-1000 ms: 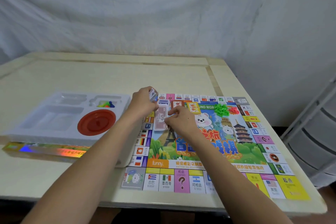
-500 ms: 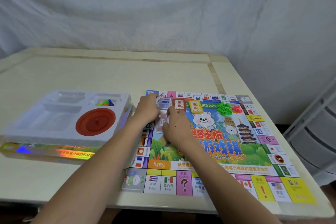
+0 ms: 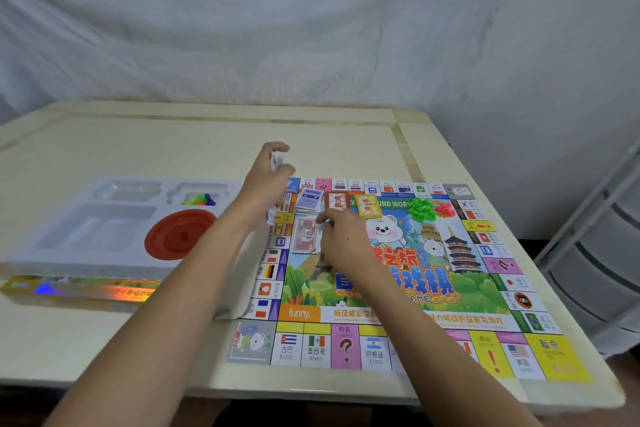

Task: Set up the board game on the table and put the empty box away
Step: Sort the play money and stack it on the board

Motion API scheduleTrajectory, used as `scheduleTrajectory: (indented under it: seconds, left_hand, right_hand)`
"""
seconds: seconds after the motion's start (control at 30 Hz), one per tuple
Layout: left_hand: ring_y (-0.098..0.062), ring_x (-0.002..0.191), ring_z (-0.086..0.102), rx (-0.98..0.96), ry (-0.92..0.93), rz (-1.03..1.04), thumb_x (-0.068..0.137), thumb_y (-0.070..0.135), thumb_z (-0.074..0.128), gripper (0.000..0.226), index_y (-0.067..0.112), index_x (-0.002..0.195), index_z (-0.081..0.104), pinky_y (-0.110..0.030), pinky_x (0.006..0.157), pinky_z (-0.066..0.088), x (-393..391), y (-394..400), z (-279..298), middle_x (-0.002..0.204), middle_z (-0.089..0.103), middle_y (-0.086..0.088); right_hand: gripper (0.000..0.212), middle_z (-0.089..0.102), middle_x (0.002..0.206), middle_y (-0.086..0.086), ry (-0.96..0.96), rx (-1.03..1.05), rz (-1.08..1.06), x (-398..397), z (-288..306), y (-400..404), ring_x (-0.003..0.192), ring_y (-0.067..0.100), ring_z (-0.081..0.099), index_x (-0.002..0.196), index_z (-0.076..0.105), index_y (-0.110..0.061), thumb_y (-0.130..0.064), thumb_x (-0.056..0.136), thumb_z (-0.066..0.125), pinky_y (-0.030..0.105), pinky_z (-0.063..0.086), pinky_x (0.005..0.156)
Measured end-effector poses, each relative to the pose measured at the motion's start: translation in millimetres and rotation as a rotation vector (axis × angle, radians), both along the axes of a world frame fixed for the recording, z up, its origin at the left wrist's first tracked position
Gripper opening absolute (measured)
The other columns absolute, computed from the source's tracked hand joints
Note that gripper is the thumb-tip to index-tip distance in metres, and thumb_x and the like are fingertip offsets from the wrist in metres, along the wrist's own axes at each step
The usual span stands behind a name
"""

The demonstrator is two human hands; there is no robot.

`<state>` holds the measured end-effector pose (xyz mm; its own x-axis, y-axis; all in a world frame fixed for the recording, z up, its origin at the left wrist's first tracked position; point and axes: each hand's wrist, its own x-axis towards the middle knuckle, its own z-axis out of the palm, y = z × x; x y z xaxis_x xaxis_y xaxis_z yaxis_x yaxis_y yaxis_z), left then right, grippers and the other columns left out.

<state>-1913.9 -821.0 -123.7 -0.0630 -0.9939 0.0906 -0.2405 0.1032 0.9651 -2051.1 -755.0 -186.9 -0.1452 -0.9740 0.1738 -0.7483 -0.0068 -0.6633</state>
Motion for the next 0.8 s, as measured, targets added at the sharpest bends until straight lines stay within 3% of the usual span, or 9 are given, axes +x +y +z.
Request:
scheduleTrajectory:
  seconds: [0.07,0.2,0.33,0.4,0.47,0.57,0.67,0.73,0.8]
  left_hand:
    - [-0.012,0.048,0.036,0.154,0.323,-0.050,0.097,0.008,0.043,0.031,0.031,0.117,0.050,-0.025,0.043,0.034,3.5,5.7,7.1,0.074,0.041,-0.003]
    - [-0.012,0.047,0.036,0.403,0.721,-0.029,0.098,0.012,0.046,0.008,0.018,0.098,0.051,-0.018,0.042,0.032,3.4,18.4,3.3,0.070,0.042,-0.004]
    - [-0.012,0.048,0.038,0.648,1.033,-0.075,0.093,0.017,0.048,0.020,0.011,0.075,0.043,-0.020,0.045,0.036,-5.3,39.7,-10.2,0.065,0.039,-0.003]
    - [-0.019,0.051,0.051,0.718,1.048,-0.146,0.093,0.021,0.050,0.023,0.006,0.076,0.053,-0.027,0.055,0.046,-16.3,53.0,-18.3,0.066,0.049,-0.008]
    - [-0.025,0.058,0.062,0.792,1.035,-0.260,0.094,0.025,0.049,0.029,0.003,0.081,0.063,-0.030,0.060,0.053,-31.7,65.1,-25.8,0.069,0.060,-0.012]
    - [-0.022,0.061,0.059,0.818,1.037,-0.368,0.092,0.020,0.049,0.018,0.007,0.093,0.061,-0.025,0.047,0.047,-49.6,72.8,-39.7,0.073,0.058,-0.009]
    - [-0.022,0.073,0.056,0.844,0.981,-0.436,0.092,0.018,0.048,0.026,0.005,0.111,0.060,-0.030,0.051,0.047,-57.1,77.0,-50.0,0.085,0.060,-0.012]
    - [-0.028,0.089,0.060,0.825,0.973,-0.448,0.094,0.013,0.045,0.038,-0.001,0.128,0.054,-0.037,0.073,0.055,-58.3,77.7,-53.4,0.103,0.064,-0.020]
    - [-0.037,0.112,0.059,0.774,0.919,-0.503,0.099,0.009,0.042,0.038,-0.004,0.134,0.050,-0.045,0.104,0.045,-60.1,76.6,-55.9,0.122,0.062,-0.027]
  right_hand:
    - [0.021,0.059,0.101,0.008,-0.020,-0.066,0.068,-10.3,6.2,5.1,0.081,0.015,0.049,0.108,0.070,-0.015,-0.011,0.096,0.054,0.022,0.036,0.072]
    - [0.017,0.053,0.100,0.004,0.053,-0.078,0.242,-20.1,8.3,16.9,0.089,0.015,0.051,0.109,0.069,-0.020,-0.023,0.093,0.064,0.025,0.038,0.078]
    - [0.020,0.059,0.100,-0.003,-0.165,-0.331,0.212,-23.7,21.1,28.2,0.090,0.006,0.054,0.108,0.066,-0.025,-0.031,0.090,0.067,0.018,0.040,0.079]
    - [0.035,0.058,0.105,-0.006,-0.044,-0.428,0.333,-24.8,22.6,38.5,0.103,0.010,0.052,0.110,0.067,-0.026,-0.042,0.079,0.075,0.022,0.039,0.088]
    - [0.034,0.058,0.104,-0.008,0.135,-0.513,0.355,-28.6,18.3,45.7,0.105,0.015,0.048,0.099,0.072,-0.026,-0.043,0.072,0.080,0.030,0.033,0.088]
    - [0.026,0.058,0.099,-0.009,0.182,-0.560,0.232,-46.8,12.2,50.1,0.103,0.018,0.046,0.084,0.072,-0.026,-0.049,0.071,0.075,0.035,0.030,0.080]
    - [0.028,0.056,0.102,-0.011,0.203,-0.491,0.203,-64.4,3.5,57.2,0.105,0.017,0.045,0.083,0.071,-0.028,-0.054,0.071,0.072,0.035,0.029,0.080]
    - [0.028,0.056,0.097,-0.015,0.111,-0.412,0.200,-70.5,-0.1,63.6,0.102,0.012,0.048,0.085,0.068,-0.029,-0.055,0.076,0.068,0.032,0.031,0.085]
    - [0.021,0.058,0.094,-0.014,-0.087,-0.396,0.095,-73.7,1.3,67.5,0.097,0.009,0.052,0.092,0.064,-0.027,-0.046,0.083,0.068,0.028,0.039,0.084]
